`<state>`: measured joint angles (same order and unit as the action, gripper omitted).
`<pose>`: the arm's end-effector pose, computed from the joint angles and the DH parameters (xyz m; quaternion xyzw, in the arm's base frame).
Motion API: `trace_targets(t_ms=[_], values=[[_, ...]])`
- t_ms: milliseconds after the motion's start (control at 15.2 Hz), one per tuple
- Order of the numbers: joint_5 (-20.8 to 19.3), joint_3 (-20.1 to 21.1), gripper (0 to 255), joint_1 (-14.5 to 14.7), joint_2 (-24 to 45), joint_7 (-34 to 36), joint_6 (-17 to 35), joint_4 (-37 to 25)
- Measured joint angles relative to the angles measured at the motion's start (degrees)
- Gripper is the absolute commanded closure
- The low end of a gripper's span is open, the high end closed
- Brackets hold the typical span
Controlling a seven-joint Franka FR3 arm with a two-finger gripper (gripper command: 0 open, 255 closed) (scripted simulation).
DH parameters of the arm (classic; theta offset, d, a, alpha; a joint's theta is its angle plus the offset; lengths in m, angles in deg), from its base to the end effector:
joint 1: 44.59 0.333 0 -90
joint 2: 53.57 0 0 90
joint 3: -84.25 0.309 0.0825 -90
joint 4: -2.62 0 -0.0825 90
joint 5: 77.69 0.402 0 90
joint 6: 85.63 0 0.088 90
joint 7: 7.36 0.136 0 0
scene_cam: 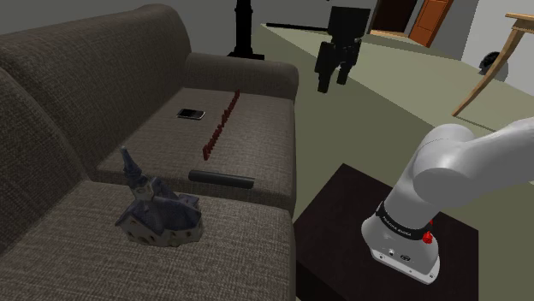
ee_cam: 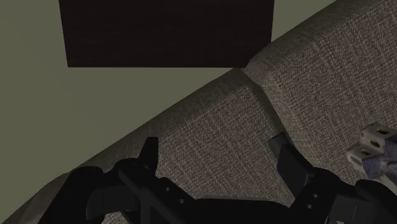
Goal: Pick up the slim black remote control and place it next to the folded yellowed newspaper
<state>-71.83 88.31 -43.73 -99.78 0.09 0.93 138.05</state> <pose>0.3144 0.0459 0.5537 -0.9989 0.0317 0.0262 0.0231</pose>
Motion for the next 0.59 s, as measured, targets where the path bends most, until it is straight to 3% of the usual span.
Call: trace_targets(t_ms=[198, 594], values=[[0.2, 0.3, 0, 0.5, 1.5, -0.9, 2.5, 1.0], [1.9, 2.8, 0, 3.3, 9.2, -4.0, 13.1, 3.4]])
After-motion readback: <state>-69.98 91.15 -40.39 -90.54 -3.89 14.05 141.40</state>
